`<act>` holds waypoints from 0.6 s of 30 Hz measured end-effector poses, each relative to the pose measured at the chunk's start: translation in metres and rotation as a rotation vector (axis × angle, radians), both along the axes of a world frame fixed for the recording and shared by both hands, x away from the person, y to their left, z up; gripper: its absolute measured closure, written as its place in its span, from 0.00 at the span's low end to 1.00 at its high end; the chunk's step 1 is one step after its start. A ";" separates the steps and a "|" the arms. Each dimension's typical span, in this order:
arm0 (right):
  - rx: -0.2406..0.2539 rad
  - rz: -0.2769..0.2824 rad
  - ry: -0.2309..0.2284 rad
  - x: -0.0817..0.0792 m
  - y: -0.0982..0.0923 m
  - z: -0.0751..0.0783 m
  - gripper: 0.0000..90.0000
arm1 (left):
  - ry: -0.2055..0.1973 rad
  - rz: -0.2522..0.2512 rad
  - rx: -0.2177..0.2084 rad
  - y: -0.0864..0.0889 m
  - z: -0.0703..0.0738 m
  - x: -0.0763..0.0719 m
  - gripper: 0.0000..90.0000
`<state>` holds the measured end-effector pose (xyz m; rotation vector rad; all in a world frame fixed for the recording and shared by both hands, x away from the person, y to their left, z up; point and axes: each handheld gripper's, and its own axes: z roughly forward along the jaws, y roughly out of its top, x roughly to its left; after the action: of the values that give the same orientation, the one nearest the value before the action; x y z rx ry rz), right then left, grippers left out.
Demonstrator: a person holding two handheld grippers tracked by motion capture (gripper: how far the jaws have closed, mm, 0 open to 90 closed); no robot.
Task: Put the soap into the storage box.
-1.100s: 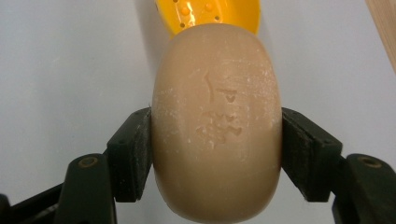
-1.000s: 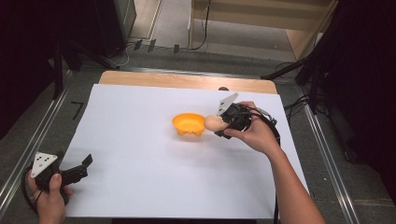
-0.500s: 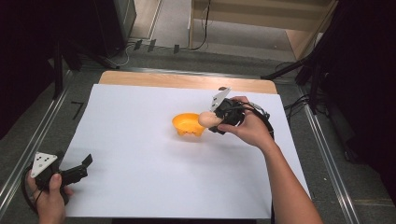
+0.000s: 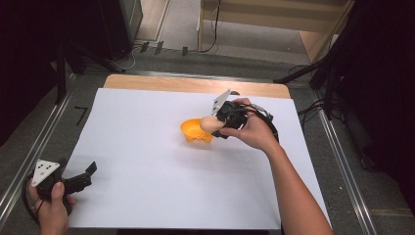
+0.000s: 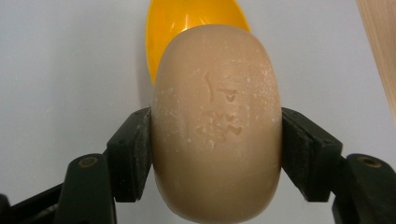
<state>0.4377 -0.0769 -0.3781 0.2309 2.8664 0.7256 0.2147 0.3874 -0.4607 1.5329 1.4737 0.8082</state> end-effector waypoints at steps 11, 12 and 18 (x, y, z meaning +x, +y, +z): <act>-0.005 0.031 0.001 0.003 0.017 0.001 0.37 | 0.000 -0.001 0.000 0.000 0.000 0.000 0.00; -0.010 0.036 0.004 0.004 0.019 0.000 0.37 | 0.000 -0.002 -0.001 0.000 0.000 0.000 0.00; -0.015 0.048 0.002 0.006 0.026 0.000 0.37 | -0.001 0.000 -0.001 0.000 0.000 0.000 0.00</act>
<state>0.4434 -0.0512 -0.3779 0.1620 2.8872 0.7129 0.2148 0.3872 -0.4608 1.5315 1.4725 0.8081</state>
